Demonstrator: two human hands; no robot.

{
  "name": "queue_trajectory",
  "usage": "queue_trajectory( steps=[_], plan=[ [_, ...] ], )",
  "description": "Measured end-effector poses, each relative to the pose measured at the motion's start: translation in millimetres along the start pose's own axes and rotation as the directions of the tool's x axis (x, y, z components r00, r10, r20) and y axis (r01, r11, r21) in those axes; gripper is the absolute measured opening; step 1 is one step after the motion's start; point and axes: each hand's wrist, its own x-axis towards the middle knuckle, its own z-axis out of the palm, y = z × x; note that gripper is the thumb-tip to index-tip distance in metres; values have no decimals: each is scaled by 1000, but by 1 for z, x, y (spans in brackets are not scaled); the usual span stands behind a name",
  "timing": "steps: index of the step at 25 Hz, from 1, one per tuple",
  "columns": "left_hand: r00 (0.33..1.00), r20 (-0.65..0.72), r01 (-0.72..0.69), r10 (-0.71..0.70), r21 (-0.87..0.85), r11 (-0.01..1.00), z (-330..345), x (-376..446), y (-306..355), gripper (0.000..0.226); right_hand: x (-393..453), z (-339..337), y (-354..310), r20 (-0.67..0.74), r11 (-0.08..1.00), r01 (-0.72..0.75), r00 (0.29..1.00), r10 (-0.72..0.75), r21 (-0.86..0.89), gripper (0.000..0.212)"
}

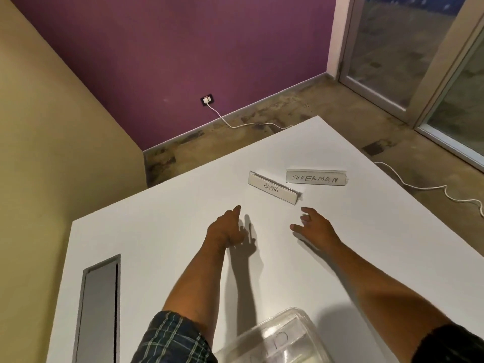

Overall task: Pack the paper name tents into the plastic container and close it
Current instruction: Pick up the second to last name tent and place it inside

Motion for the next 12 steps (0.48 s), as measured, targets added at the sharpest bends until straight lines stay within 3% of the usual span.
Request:
queue_trajectory(
  steps=[2,6,12],
  plan=[
    [1000,-3,-3,3,-52,999,4,32,7,92,23,3,4,-7,999,-7,1000,7,32,71],
    [999,-47,-5,-4,-195,981,5,95,18,99,63,6,12,-51,996,0,999,-5,-92,76],
    [977,-211,-64,-24,-404,912,3,162,29,105,97,12,29,-140,980,89,983,-116,-180,54]
  ],
)
